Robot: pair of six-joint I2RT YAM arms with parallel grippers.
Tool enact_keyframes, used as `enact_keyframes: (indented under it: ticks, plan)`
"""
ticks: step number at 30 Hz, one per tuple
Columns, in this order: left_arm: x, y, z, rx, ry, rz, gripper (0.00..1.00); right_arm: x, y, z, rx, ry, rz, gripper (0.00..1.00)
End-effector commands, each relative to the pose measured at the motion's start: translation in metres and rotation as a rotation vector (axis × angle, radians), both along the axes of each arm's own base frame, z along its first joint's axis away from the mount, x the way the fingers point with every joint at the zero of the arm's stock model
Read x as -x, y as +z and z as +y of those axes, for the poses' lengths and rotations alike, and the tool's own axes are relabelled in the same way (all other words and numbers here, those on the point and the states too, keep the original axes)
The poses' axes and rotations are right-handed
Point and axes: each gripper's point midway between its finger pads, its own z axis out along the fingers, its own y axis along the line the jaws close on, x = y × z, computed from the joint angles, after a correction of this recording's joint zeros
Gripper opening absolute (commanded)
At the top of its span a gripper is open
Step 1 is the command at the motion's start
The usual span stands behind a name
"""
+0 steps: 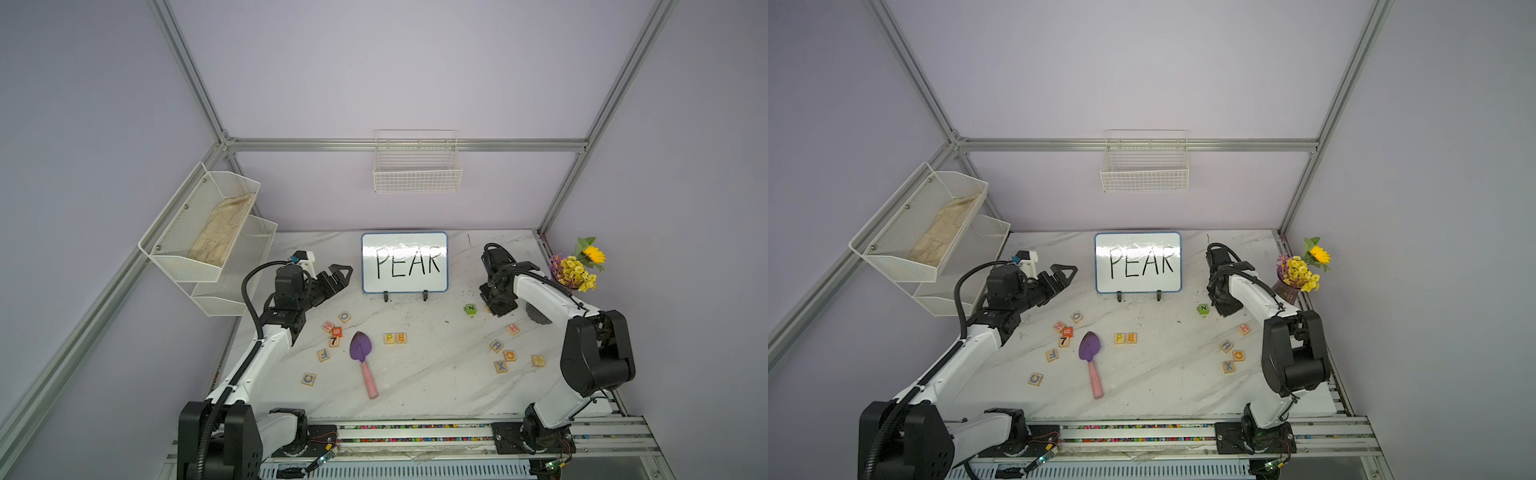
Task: Spell the uppercase word “pear” with letter blocks
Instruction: Pick up the letter block from the center of the board, then place the letter block at the center of the board.
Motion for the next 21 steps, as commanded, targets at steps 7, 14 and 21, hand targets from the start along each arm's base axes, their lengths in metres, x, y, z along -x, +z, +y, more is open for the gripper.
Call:
enact_keyframes:
  ticks: [7, 14, 21]
  plan:
    - [0.045, 0.008, -0.104, 0.033, -0.414, -0.011, 1.0, 0.009, 0.032, 0.067, 0.156, 0.478, -0.1, 0.31]
    - [0.086, -0.017, -0.095, -0.019, -0.414, 0.068, 1.0, 0.028, 0.001, 0.145, 0.134, 0.745, -0.109, 0.33]
    - [0.111, -0.049, -0.077, -0.084, -0.369, 0.173, 1.0, 0.042, -0.035, 0.207, 0.128, 0.912, -0.072, 0.32]
